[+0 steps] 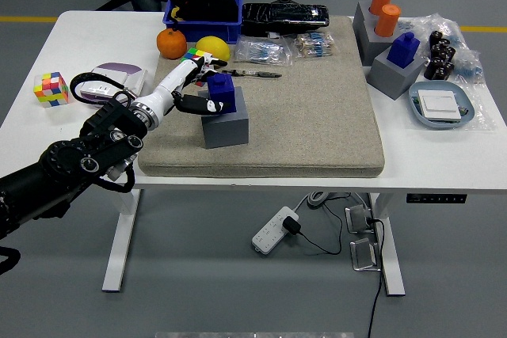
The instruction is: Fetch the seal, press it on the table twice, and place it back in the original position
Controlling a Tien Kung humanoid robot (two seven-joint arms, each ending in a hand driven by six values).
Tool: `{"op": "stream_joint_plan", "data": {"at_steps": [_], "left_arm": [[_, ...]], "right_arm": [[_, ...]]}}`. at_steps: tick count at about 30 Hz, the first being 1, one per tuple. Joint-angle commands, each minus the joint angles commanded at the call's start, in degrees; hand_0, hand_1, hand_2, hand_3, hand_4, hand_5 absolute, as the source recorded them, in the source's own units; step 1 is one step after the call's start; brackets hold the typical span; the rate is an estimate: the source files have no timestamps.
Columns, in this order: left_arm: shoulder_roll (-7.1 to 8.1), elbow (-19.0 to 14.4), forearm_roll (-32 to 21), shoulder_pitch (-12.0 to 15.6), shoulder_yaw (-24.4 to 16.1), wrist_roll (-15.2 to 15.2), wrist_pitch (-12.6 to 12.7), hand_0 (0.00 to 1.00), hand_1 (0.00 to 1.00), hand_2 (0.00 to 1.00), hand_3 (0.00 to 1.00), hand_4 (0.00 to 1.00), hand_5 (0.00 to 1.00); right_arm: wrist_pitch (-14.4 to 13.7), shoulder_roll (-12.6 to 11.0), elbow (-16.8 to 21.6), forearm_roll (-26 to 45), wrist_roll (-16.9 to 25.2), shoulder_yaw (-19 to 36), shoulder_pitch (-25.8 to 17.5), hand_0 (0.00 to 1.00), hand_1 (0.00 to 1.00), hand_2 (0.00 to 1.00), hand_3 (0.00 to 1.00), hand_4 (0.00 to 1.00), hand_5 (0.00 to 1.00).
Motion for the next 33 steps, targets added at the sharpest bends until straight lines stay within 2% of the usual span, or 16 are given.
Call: {"op": "stream_joint_plan", "data": {"at_steps": [4,5,11,16,17,23,27,30,33], "left_arm": [[-0.30,0.5,-0.2,0.0,0.4,0.2,-0.1,0.702,0.614,0.546,0.733,0.805,0.002],[-0.37,0.6,-0.3,0.0,0.5,0.3,-0.2,0.642,0.556,0.510,0.667,0.776,0.002],[-0.88,1.4,-0.5,0.0,0.2,0.3,-0.2,0.626,0.535,0.502,0.661,0.755,0.002],[-1.30,1.6,-0.7,0.0,-0.4,-0.1,0.2,0.626,0.535,0.502,0.661,0.755,0.002],[-1.43,1.6,-0.8,-0.1,-0.6,-0.4,0.4,0.632,0.507,0.488,0.643,0.700,0.002],[-1.85,1.6,-1.5,0.0,-1.5,-1.0,0.4,0.649,0.490,0.479,0.634,0.681,0.002],[-1.20,0.2,-1.1,0.2,-3.1,-1.3,0.3,0.649,0.490,0.479,0.634,0.681,0.002],[-0.11,-1.6,-0.7,0.4,-4.7,-1.7,0.2,0.654,0.489,0.472,0.623,0.660,0.002],[1.86,-4.7,0.2,0.9,-7.7,-2.3,0.4,0.654,0.489,0.472,0.623,0.660,0.002]], "right_arm": [[0.0,0.0,0.0,0.0,0.0,-0.1,0.0,0.839,0.776,0.747,0.720,0.753,0.517],[0.0,0.0,0.0,0.0,0.0,-0.1,0.0,0.839,0.776,0.747,0.720,0.753,0.517],[0.0,0.0,0.0,0.1,0.0,-0.3,0.0,0.838,0.776,0.747,0.720,0.753,0.517],[0.0,0.0,0.0,0.0,0.0,-0.3,0.0,0.838,0.776,0.747,0.720,0.753,0.517],[0.0,0.0,0.0,0.0,0.0,-0.3,-0.1,0.839,0.776,0.746,0.720,0.753,0.516],[0.0,0.1,0.0,0.1,0.1,-0.4,0.0,0.839,0.776,0.746,0.720,0.753,0.517],[-0.1,0.1,0.0,0.1,0.1,-0.3,0.0,0.839,0.776,0.746,0.720,0.753,0.517],[0.0,0.0,0.0,0.1,0.1,-0.2,-0.1,0.838,0.776,0.746,0.720,0.754,0.517],[-0.1,0.0,0.0,0.0,0.1,-0.1,-0.2,0.838,0.776,0.746,0.720,0.754,0.517]]}}
